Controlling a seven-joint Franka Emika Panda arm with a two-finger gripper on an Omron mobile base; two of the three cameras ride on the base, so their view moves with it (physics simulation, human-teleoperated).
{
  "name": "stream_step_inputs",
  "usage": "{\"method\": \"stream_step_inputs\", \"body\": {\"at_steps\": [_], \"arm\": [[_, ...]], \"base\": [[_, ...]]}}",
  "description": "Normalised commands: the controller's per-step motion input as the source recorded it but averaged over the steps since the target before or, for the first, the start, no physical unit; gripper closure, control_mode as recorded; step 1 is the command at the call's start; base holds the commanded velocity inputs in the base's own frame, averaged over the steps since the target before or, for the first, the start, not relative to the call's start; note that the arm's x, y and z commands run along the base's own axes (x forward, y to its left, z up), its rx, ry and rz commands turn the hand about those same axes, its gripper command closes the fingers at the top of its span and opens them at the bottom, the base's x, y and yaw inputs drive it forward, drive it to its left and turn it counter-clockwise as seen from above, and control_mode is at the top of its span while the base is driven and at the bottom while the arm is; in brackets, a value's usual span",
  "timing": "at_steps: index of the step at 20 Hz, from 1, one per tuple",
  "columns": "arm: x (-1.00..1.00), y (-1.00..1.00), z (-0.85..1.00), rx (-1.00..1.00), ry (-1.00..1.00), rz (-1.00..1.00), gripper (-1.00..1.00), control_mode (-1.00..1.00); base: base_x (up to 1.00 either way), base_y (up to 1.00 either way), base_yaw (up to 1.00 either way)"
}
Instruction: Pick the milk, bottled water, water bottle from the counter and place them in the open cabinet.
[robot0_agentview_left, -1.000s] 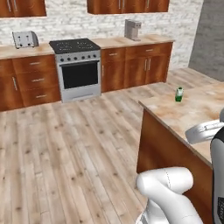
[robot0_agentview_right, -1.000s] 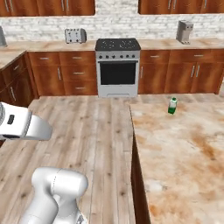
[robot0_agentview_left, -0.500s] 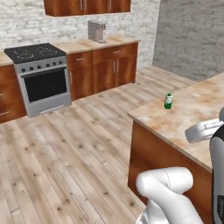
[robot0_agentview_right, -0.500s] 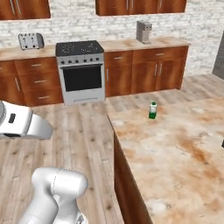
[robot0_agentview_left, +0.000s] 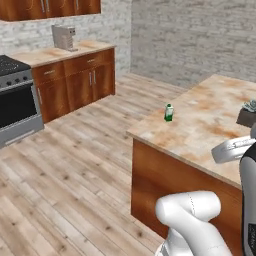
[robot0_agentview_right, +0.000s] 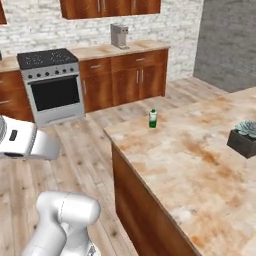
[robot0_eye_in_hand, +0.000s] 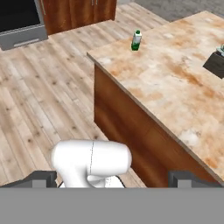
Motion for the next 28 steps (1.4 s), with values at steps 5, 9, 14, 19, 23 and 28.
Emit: {"method": "stream_step_inputs", "body": {"at_steps": [5, 9, 14, 19, 23, 28], "arm": [[0.00, 0.00, 0.00, 0.00, 0.00, 0.00, -1.00, 1.00], [0.00, 0.00, 0.00, 0.00, 0.00, 0.00, -1.00, 1.00], [0.00, 0.00, 0.00, 0.00, 0.00, 0.00, -1.00, 1.00], [0.00, 0.00, 0.00, 0.00, 0.00, 0.00, -1.00, 1.00], [0.00, 0.00, 0.00, 0.00, 0.00, 0.00, -1.00, 1.00], [0.00, 0.00, 0.00, 0.00, 0.00, 0.00, -1.00, 1.00]], "base": [[0.02, 0.68, -0.41], [0.09, 0.78, -0.40], [0.14, 0.74, -0.38], [0.19, 0.51, -0.36], [0.16, 0.54, -0.38], [0.13, 0.59, -0.35]]}}
